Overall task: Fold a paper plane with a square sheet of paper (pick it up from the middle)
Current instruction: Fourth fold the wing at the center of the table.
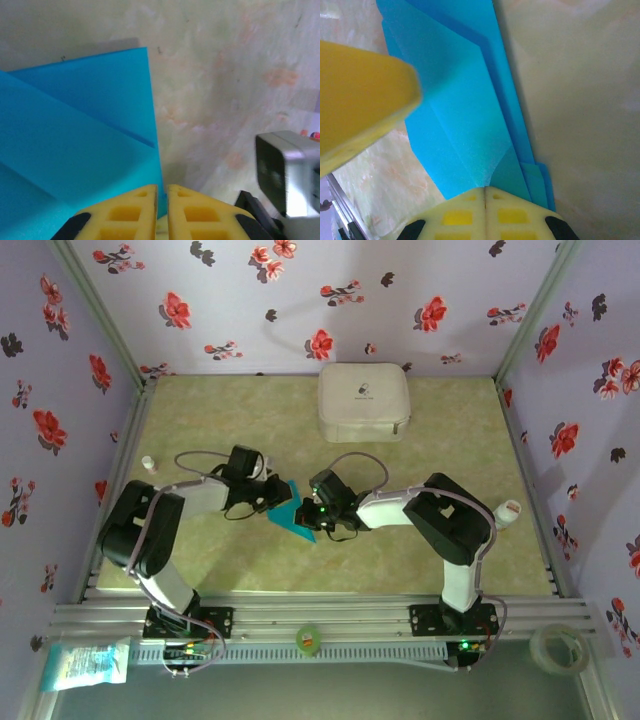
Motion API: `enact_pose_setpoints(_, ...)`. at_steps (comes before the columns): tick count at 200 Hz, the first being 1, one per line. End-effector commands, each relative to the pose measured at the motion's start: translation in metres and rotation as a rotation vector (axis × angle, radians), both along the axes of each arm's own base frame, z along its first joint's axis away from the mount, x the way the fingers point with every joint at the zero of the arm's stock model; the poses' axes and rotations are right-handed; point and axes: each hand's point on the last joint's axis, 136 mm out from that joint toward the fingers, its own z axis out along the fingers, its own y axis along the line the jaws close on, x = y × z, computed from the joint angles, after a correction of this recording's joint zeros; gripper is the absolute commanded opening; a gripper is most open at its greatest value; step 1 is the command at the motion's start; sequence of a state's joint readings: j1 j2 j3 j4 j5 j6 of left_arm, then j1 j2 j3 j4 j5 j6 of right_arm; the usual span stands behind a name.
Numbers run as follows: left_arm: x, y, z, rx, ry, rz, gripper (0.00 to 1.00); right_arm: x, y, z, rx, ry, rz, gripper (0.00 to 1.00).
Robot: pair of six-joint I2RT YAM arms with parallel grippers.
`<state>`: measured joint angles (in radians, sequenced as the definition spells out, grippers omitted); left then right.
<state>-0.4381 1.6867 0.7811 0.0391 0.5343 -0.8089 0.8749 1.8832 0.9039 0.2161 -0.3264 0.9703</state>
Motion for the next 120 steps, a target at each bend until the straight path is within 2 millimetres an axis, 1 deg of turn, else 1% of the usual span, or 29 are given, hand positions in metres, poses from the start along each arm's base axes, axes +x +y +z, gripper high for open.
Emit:
enact_pose_setpoints(1, 0.001, 0.001, -0.019, 0.011, 0.029, 0.019, 0.11, -0.023, -0.034, -0.040, -0.158, 0.126, -0.015, 0.00)
enact_pose_setpoints(19, -0.003, 0.009, -0.035, 0.062, 0.062, 0.041, 0.10, -0.019, -0.027, -0.026, -0.121, 0.112, -0.004, 0.01)
enact_pose_setpoints(33, -0.007, 0.018, -0.046, 0.113, 0.087, 0.055, 0.08, -0.013, -0.017, -0.007, -0.077, 0.078, 0.016, 0.03)
enact_pose_setpoints(58, -0.015, 0.023, -0.054, 0.135, 0.104, 0.051, 0.07, -0.002, -0.001, 0.025, -0.010, 0.032, 0.035, 0.03)
enact_pose_setpoints(74, -0.017, 0.025, -0.055, 0.139, 0.104, 0.049, 0.07, 0.005, 0.007, 0.035, 0.015, 0.017, 0.036, 0.03)
enact_pose_setpoints(82, -0.017, 0.026, -0.056, 0.141, 0.106, 0.053, 0.07, 0.007, 0.011, 0.035, 0.018, 0.016, 0.038, 0.03)
enact_pose_setpoints(96, -0.017, 0.026, -0.056, 0.141, 0.106, 0.051, 0.07, 0.008, 0.016, 0.029, 0.020, 0.040, 0.049, 0.03)
enact_pose_setpoints(107, -0.016, 0.025, -0.055, 0.140, 0.105, 0.050, 0.07, 0.006, 0.016, 0.017, 0.008, 0.062, 0.047, 0.03)
enact_pose_setpoints(120, -0.015, 0.025, -0.054, 0.139, 0.102, 0.051, 0.07, 0.002, 0.006, -0.001, -0.035, 0.085, 0.027, 0.03)
